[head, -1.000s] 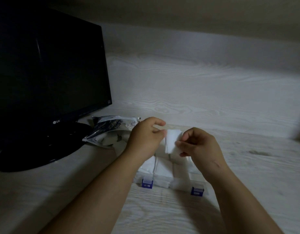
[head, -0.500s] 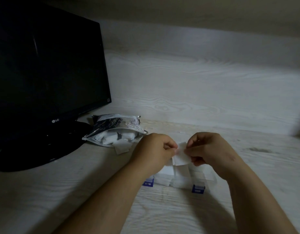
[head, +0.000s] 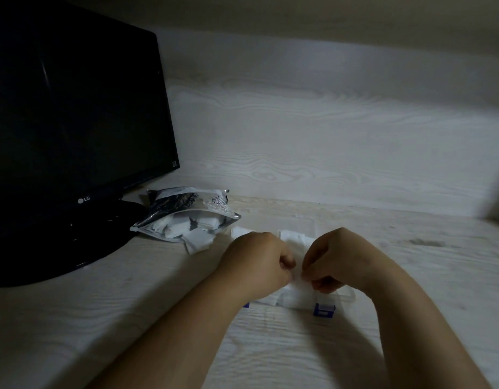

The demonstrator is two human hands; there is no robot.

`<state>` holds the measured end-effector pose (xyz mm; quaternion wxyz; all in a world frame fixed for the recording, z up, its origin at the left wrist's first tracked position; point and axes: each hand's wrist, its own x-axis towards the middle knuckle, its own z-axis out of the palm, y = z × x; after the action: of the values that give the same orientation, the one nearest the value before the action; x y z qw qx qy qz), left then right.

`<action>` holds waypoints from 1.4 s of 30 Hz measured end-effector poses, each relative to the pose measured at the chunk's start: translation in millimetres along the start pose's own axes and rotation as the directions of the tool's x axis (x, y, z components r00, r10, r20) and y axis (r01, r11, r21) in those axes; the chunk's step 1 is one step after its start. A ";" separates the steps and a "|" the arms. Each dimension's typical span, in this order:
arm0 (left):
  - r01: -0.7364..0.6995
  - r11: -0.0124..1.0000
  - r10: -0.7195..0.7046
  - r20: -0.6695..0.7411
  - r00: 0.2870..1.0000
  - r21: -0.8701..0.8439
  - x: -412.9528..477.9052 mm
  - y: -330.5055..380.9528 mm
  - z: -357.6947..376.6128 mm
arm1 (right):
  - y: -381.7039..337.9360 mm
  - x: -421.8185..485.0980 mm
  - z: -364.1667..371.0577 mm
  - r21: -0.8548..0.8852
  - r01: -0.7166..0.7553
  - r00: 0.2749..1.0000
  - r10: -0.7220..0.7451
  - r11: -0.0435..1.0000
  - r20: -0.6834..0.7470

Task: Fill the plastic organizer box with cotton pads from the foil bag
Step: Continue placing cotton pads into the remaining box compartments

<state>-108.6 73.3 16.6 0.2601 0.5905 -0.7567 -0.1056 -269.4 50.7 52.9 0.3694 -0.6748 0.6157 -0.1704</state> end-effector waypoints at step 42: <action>0.256 0.966 -0.253 -0.253 0.934 -0.021 17.7 -77.8 -44.3 | 3.9 14.6 22.8 -0.360 0.290 0.907 -0.374 0.887 -0.193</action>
<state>-23.4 41.3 22.4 0.3353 0.6936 -0.6349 -0.0575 -253.9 43.5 31.5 0.1360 -0.7941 0.5521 -0.2147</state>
